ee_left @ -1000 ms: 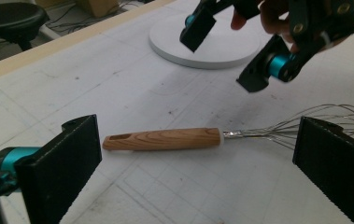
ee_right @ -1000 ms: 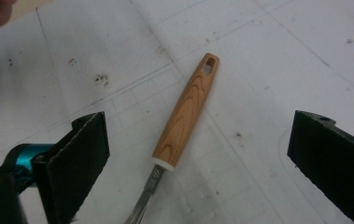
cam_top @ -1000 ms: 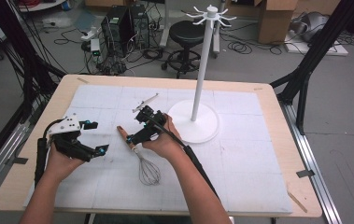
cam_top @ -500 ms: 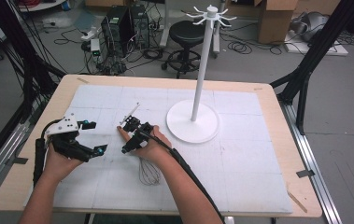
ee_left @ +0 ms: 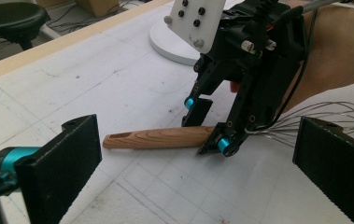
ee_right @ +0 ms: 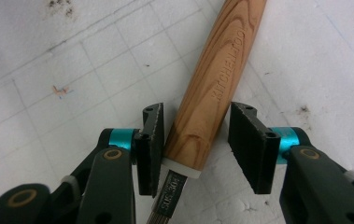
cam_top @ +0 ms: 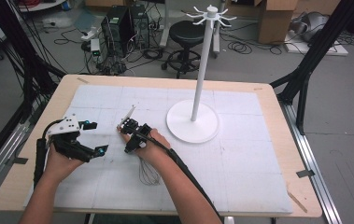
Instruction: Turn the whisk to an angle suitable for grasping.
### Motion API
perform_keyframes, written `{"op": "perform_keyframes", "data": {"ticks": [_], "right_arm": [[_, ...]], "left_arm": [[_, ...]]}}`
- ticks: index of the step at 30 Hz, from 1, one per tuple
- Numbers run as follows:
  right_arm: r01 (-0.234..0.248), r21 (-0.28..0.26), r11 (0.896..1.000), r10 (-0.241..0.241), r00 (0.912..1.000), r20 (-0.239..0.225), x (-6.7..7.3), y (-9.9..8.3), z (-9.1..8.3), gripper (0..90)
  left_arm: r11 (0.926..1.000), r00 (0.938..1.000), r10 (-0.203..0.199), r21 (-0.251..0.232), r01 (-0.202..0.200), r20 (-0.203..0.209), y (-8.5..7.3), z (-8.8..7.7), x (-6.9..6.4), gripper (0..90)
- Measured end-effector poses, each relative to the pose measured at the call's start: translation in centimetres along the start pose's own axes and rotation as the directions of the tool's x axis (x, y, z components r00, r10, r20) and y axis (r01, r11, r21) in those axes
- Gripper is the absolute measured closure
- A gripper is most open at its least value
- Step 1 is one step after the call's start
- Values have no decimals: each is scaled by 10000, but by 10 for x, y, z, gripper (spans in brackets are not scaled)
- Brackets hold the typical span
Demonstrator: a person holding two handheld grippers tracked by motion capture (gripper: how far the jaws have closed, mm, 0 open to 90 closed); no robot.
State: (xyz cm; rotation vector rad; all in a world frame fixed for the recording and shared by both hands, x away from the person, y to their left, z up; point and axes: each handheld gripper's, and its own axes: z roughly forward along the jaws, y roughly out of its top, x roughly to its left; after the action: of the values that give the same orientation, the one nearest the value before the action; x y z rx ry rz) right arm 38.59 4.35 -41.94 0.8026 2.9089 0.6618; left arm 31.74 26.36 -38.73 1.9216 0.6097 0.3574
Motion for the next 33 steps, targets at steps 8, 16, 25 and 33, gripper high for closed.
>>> {"op": "perform_keyframes", "data": {"ticks": [8, 16, 25, 33], "right_arm": [[-393, 208, 9990, 399, 9988, -298, -6, -2, -4, 649], [32, 619, 9981, -17, 9997, -244, -5, -3, -7, 709], [802, 780, 9937, -836, 9957, 407, 1, -4, -12, 716], [650, -687, 9955, -617, 9969, 490, -6, -9, -53, 716]], "left_arm": [[10000, 10000, -8, 14, 8, 6, 0, 0, 1, 17], [10000, 10000, -3, 57, 3, 8, -1, 1, 0, 17], [10000, 10000, -8, 2, 8, 2, 0, 0, 1, 17], [10000, 10000, -26, -84, 26, 9, 0, -1, 2, 17]]}}
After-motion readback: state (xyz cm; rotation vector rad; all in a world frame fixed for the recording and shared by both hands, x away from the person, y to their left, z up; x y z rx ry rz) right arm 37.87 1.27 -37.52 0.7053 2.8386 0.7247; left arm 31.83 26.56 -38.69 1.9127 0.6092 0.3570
